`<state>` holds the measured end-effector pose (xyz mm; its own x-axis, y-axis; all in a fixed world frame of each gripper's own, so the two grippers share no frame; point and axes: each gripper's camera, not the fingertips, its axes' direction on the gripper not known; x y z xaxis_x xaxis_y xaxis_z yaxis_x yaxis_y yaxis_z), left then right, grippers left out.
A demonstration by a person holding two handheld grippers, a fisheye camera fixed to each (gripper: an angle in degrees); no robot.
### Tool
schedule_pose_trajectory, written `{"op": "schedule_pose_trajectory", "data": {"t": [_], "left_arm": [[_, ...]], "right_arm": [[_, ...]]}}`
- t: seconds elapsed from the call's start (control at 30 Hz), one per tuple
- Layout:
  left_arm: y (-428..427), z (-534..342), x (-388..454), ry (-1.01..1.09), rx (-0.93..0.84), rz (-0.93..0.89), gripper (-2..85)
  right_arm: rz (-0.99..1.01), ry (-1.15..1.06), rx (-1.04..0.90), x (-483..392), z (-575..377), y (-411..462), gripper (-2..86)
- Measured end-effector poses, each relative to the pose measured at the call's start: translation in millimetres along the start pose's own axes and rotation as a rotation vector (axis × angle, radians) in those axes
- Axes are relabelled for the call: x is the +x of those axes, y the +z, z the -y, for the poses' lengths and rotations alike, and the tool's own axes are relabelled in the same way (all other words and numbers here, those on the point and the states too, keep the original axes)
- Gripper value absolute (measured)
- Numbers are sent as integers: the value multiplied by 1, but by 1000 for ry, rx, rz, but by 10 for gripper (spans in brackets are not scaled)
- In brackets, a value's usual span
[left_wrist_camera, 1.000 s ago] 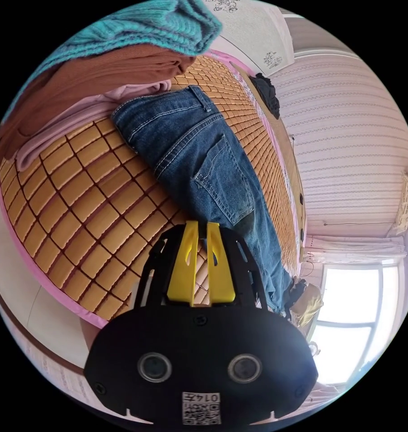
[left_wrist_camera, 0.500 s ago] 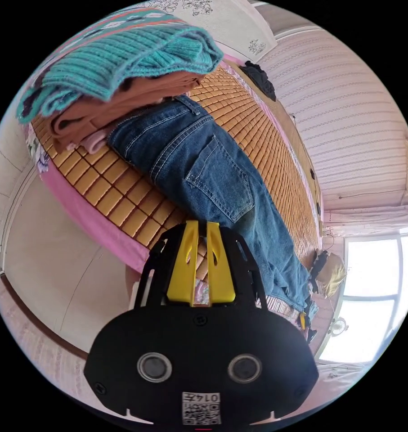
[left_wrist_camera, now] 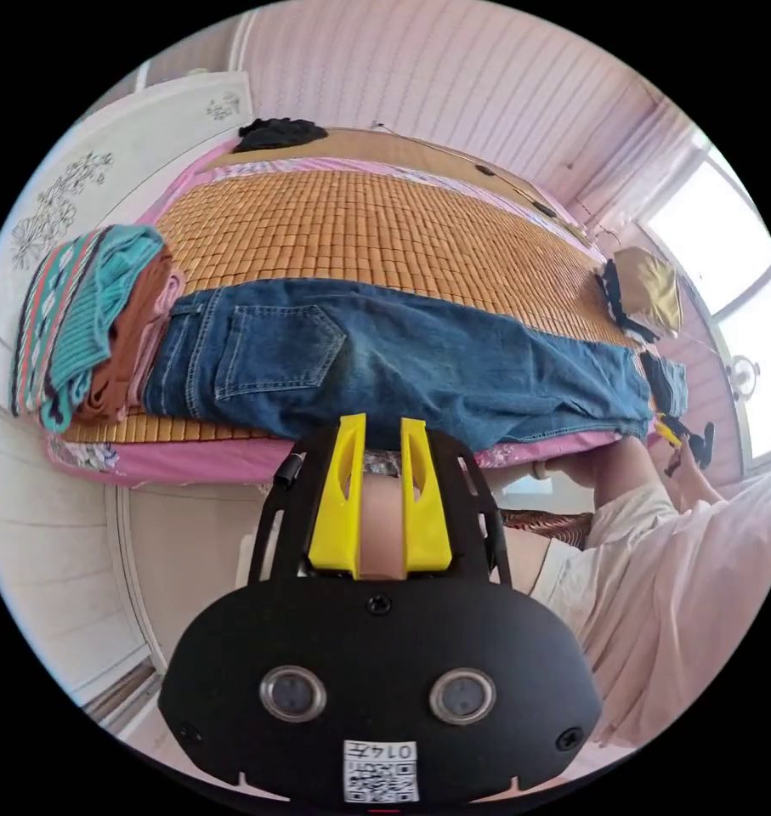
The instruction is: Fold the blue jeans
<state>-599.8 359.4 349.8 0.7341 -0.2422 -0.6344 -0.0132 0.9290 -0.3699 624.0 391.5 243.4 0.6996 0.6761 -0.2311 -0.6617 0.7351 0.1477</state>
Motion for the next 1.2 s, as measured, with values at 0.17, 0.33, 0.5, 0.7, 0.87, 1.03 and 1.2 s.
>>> {"op": "schedule_pose_trajectory", "data": {"t": [0.17,0.33,0.5,0.7,0.87,1.03,1.2], "left_arm": [[89,17,106,205,-65,-162,73],[146,13,185,396,-136,-186,85],[192,-6,217,446,-185,-220,94],[245,-23,244,513,-235,-146,98],[297,-30,252,521,-285,-96,96],[329,-40,245,493,-299,-102,82],[347,-47,246,490,-325,-78,68]], "right_arm": [[64,62,-34,-4,14,3,36],[236,-181,192,-46,9,-74,14],[91,-97,171,-21,-15,-65,10],[132,163,-13,18,-28,0,14],[-32,192,101,-4,-34,-20,12],[-60,-65,197,-73,-8,-27,1],[-113,-310,26,-167,54,37,-2]]}}
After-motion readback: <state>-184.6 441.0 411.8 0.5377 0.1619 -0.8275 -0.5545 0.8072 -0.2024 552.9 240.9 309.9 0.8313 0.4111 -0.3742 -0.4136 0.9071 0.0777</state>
